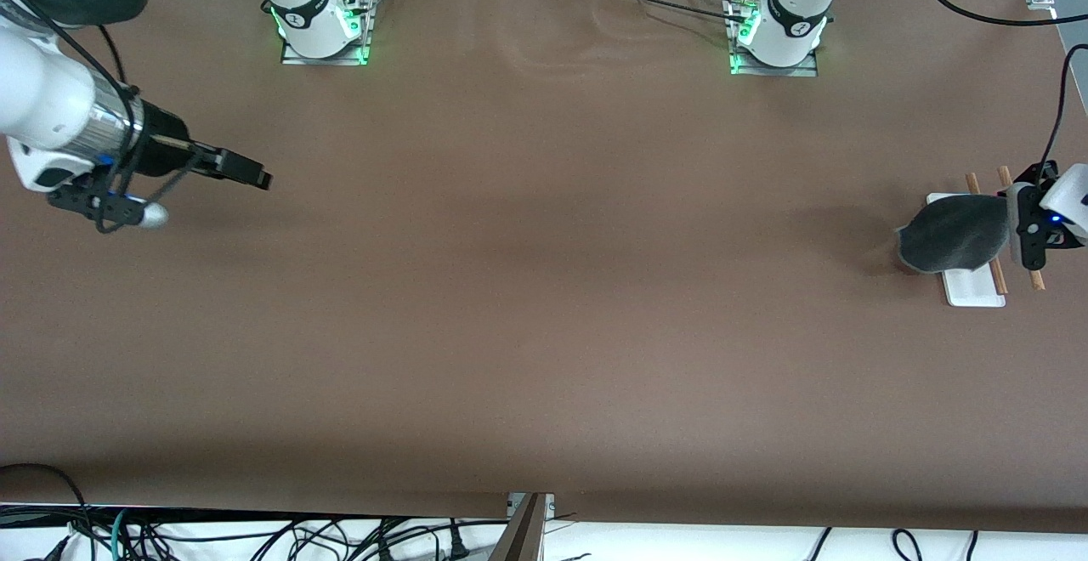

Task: Pass towel and hang on rack
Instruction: 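Lower the towel over the wooden rods with the left gripper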

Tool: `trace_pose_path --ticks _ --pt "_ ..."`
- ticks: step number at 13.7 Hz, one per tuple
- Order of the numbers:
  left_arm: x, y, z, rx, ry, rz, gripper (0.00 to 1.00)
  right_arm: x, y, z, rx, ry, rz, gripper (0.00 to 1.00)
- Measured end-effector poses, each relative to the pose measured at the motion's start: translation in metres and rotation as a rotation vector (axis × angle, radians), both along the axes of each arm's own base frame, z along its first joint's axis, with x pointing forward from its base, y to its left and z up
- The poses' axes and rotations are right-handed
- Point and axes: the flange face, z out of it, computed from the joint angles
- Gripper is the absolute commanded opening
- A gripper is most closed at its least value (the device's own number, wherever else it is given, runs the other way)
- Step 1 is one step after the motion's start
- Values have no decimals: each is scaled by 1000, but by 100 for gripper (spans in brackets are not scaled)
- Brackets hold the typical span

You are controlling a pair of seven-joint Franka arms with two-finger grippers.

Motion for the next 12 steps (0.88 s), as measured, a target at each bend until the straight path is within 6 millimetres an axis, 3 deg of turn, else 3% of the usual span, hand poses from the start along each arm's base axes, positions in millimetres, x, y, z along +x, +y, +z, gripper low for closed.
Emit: trace_pose_path --ticks 1,3,7,12 --pt "-3 13 -2 14 2 -3 0 -1 -12 1 -9 -11 31 98" --pt "-6 40 -4 53 -14 -3 0 1 -18 2 -55 -28 71 98" --pt "-10 90 -16 86 -96 -6 0 1 4 4 -124 -63 136 98" --pt "-9 130 -48 75 -131 0 0 3 3 9 -136 -79 137 99"
